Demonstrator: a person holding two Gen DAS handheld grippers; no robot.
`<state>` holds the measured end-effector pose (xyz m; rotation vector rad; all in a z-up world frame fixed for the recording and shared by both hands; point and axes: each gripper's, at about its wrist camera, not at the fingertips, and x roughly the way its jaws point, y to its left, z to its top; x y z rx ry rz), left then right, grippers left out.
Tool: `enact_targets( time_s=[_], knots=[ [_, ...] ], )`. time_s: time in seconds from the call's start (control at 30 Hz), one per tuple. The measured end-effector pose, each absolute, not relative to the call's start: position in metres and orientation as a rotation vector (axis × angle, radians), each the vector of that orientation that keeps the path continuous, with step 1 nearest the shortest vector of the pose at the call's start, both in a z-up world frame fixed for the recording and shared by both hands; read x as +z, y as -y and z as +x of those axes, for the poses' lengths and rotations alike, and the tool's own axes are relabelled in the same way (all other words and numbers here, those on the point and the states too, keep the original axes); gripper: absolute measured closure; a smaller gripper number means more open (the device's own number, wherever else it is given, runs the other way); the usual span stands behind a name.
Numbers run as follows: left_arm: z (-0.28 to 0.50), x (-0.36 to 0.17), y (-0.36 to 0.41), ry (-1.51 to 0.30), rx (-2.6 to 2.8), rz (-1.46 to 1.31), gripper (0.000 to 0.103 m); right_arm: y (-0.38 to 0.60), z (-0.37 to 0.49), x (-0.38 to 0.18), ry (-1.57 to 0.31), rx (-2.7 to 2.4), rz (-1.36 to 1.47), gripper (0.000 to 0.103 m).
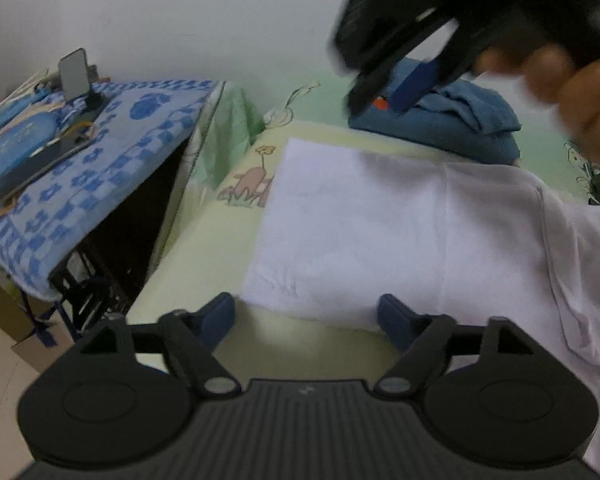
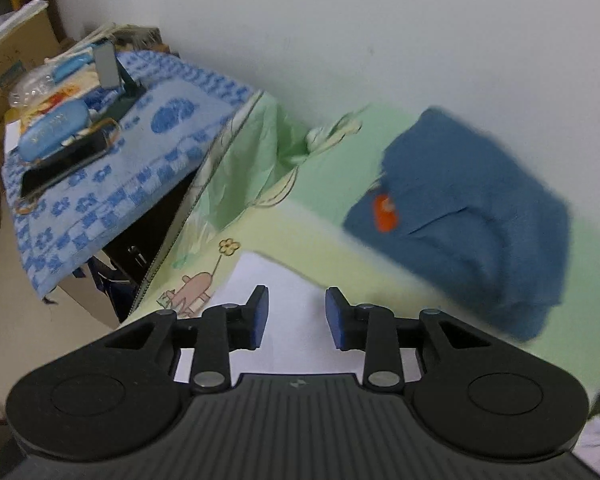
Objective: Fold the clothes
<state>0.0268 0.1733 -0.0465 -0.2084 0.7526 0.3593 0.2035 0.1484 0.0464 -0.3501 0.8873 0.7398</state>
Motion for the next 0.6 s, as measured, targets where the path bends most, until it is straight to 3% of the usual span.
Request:
enact_targets(
  time_s=[0.47, 0.6],
  knots=[
    [0.035, -0.052, -0.181, -0.679, 0.251, -0.201, 0.017, -0.209, 0.213, -0.005, -0.947, 0.657, -0.345, 0.070],
    [0.028, -0.051, -0.187, -0.660, 0.210, -0.240, 0.017, -0.211, 0.207, -0.003, -0.865, 0.627, -0.425, 0.070]
  ],
)
